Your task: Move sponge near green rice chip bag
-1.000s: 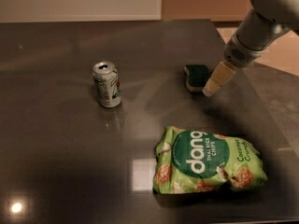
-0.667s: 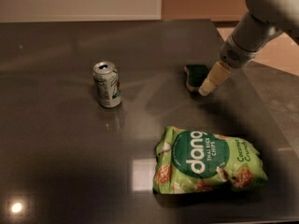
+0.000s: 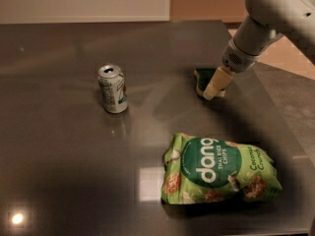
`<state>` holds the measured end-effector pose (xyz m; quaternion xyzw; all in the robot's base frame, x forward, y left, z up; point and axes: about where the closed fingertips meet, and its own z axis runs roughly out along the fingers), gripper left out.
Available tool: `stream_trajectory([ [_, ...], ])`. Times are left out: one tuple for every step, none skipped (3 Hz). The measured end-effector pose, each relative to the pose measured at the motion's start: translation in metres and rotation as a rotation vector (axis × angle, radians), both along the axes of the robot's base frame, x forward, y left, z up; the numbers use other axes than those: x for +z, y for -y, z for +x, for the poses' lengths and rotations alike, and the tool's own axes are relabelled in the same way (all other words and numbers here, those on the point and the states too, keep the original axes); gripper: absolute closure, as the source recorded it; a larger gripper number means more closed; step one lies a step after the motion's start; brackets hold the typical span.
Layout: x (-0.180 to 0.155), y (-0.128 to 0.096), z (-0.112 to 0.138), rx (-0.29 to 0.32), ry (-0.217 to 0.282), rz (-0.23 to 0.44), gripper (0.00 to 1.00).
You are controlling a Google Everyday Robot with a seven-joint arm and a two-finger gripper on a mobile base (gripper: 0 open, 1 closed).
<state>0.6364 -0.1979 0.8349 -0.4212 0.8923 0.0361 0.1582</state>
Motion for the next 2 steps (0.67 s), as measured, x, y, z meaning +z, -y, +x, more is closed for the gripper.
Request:
stream_trajectory([
  [0.001,-0.003,0.000,0.007,-0.005,0.011,0.41],
  [0.012,-0.009,-0.007,0.035,0.008,0.039,0.66],
])
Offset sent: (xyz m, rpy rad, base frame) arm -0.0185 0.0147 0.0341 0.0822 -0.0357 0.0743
